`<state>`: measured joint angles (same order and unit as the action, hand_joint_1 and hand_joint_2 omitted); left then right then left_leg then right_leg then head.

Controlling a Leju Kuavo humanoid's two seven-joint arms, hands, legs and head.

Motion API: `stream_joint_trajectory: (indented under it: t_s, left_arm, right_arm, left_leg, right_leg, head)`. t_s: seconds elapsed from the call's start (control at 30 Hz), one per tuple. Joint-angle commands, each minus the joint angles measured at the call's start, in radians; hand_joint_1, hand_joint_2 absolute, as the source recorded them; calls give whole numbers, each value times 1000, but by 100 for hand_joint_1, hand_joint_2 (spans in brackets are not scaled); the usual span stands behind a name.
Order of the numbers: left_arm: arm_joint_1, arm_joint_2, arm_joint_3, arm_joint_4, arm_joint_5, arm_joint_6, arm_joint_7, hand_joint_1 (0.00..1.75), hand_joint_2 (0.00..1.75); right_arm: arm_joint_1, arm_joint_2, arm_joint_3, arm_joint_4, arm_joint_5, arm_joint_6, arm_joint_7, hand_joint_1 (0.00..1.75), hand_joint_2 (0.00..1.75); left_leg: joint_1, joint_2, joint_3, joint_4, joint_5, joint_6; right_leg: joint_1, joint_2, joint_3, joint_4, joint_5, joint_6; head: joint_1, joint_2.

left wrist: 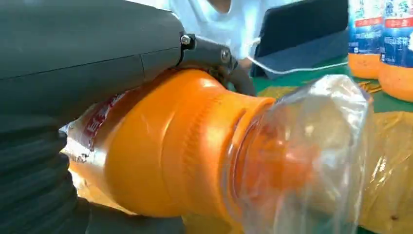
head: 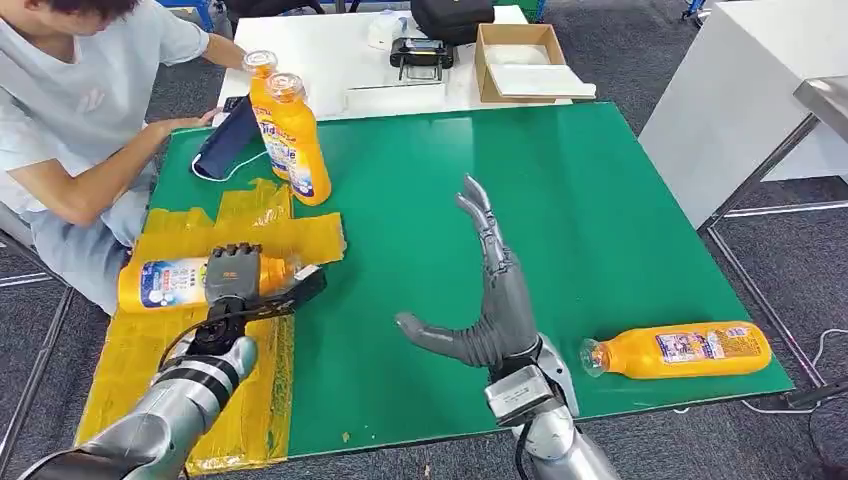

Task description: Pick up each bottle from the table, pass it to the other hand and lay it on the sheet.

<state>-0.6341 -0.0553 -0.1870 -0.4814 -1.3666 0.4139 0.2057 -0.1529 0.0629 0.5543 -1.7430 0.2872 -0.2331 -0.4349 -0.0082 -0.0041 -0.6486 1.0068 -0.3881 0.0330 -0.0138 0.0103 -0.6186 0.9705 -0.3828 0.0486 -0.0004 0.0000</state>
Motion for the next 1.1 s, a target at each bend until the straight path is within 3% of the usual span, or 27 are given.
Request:
stream_joint_trajectory:
  t_s: [0.03, 0.27, 0.5, 0.73, 0.87, 1.03, 1.07, 1.1]
  left_arm:
    - [21, -62, 84, -38, 191, 14, -200, 0, 175]
    - [91, -89, 13, -214, 335, -3, -291, 0, 175]
    - [215, -63, -176, -542, 535, -78, -349, 0, 175]
    - [382, -32, -271, -893, 546, 73, -441, 0, 175]
    - [393, -27, -274, -914, 544, 75, -439, 0, 175]
    - [496, 0, -286, -1048, 716, -64, -474, 0, 175]
    - [524, 7, -278, -1074, 742, -89, -474, 0, 175]
    - [542, 12, -273, -1087, 752, -97, -475, 0, 175]
  right_arm:
    - [-8, -12, -13, 54, 2, -2, 3, 0, 175]
    - [11, -13, -27, 49, 11, -4, 5, 0, 175]
    - [51, -22, -44, 42, 25, -6, -6, 0, 175]
    - [91, -51, -59, 42, 130, -61, 3, 0, 175]
    - [93, -52, -64, 42, 128, -63, 2, 0, 175]
    - [125, -143, -66, 57, 475, -90, 150, 0, 175]
    - [136, -168, -73, 65, 548, -81, 191, 0, 175]
    - [147, -182, -84, 69, 561, -82, 198, 0, 175]
  left_leg:
    - [1, 0, 7, 1, -4, -4]
    - [0, -1, 1, 0, -1, -1]
    - [1, -1, 2, 1, -2, -2]
    - [1, 1, 2, 1, -4, -2]
    - [1, 0, 1, 0, -3, -2]
    - [1, 1, 6, 1, -6, -4]
    - [1, 1, 2, -1, -3, -2]
    - [1, 1, 4, -1, -4, -2]
  right_leg:
    - [2, -2, 8, 0, -4, -3]
    - [0, -1, 2, -1, -1, -1]
    - [1, -2, 3, 0, -2, -1]
    - [1, 0, 3, 0, -3, -1]
    - [1, 0, 1, -1, -2, -1]
    - [1, 0, 7, 0, -5, -3]
    - [1, 0, 2, -2, -2, -1]
    - [1, 0, 4, -3, -2, -1]
  head:
    - [0, 0]
    - [0, 0]
    - [0, 0]
    - [0, 0]
    - [0, 0]
    - [0, 0]
    - [0, 0]
    - [0, 0]
